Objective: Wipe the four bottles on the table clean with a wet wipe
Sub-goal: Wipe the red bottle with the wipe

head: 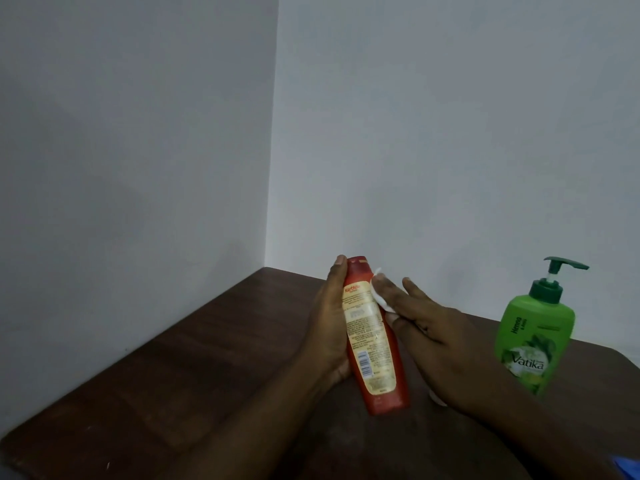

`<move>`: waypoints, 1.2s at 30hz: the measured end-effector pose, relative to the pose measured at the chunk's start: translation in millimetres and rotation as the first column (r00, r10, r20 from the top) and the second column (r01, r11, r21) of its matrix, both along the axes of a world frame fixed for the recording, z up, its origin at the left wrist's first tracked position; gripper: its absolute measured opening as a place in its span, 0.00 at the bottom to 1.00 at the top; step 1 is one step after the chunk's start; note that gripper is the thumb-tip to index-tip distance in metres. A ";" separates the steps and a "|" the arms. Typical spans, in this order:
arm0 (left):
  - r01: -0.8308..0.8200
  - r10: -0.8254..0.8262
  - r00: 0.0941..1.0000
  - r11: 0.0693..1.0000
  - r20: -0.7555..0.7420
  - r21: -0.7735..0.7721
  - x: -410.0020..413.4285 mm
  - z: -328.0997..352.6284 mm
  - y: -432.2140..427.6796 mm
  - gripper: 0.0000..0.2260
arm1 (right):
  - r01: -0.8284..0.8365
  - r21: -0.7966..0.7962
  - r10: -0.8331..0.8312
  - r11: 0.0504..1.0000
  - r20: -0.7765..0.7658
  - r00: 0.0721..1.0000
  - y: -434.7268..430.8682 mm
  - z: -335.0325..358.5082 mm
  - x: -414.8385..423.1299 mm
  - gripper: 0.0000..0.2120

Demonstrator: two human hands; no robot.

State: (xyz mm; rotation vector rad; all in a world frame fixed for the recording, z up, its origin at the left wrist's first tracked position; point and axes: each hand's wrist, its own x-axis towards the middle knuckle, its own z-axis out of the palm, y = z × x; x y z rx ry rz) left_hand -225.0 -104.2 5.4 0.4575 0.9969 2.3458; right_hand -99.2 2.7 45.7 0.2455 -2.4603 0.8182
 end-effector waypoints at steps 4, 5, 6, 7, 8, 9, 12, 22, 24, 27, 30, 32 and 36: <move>-0.024 0.023 0.997 1.000 0.070 0.009 -2.3 6.7 -7.8 0.30 | -0.091 0.094 0.093 0.991 -0.015 0.996 1.6 -3.5 -3.5 0.21; -0.042 0.042 0.995 0.999 0.091 -0.001 -5.4 8.5 -11.1 0.30 | -0.099 0.167 0.106 0.981 -0.034 0.994 2.7 -5.0 -3.7 0.22; -0.063 0.064 0.992 0.998 0.113 -0.010 -8.3 10.6 -14.2 0.31 | -0.098 0.245 0.116 0.965 -0.063 0.991 4.4 -7.2 -3.5 0.23; -0.086 0.088 0.988 0.996 0.130 -0.020 -11.0 12.6 -17.2 0.30 | -0.087 0.323 0.126 0.942 -0.100 0.987 7.0 -9.8 -2.3 0.23; -0.108 0.110 0.982 0.994 0.151 -0.026 -14.7 13.7 -20.1 0.28 | -0.082 0.397 0.149 0.914 -0.143 0.978 8.3 -12.0 -1.1 0.23; -0.128 0.133 0.977 0.991 0.167 -0.037 -18.1 14.2 -22.5 0.26 | -0.087 0.470 0.197 0.879 -0.190 0.962 9.5 -14.5 0.0 0.23; -0.178 0.189 0.966 0.981 0.178 -0.079 -25.7 12.4 -26.5 0.25 | -0.106 0.652 0.375 0.751 -0.289 0.881 7.4 -23.6 2.0 0.20; -0.147 0.159 0.977 0.985 0.142 -0.091 -24.0 4.8 -17.9 0.28 | -0.069 0.813 0.427 0.579 -0.229 0.875 10.6 -35.8 -2.1 0.21; -0.099 0.109 0.982 0.992 0.154 -0.075 -17.7 6.4 -16.7 0.31 | -0.080 0.738 0.354 0.670 -0.223 0.908 15.1 -28.8 -4.8 0.22; 0.003 0.008 0.994 0.995 0.109 -0.096 -11.7 3.6 -11.7 0.32 | -0.116 0.554 0.240 0.825 -0.158 0.958 22.6 -27.9 -8.8 0.22; 0.063 -0.062 0.998 0.991 0.011 -0.118 -5.7 1.7 -4.8 0.31 | -0.093 0.454 0.163 0.886 -0.117 0.980 28.0 -23.8 -11.9 0.23; 0.103 -0.108 0.993 0.989 -0.041 -0.108 2.3 3.2 -2.6 0.30 | -0.075 0.410 0.138 0.909 -0.126 0.982 30.4 -19.2 -12.1 0.24; 0.158 -0.167 0.984 0.977 -0.056 -0.145 15.0 10.3 -3.9 0.26 | -0.024 0.345 0.065 0.938 -0.109 0.992 26.7 -11.5 -12.1 0.27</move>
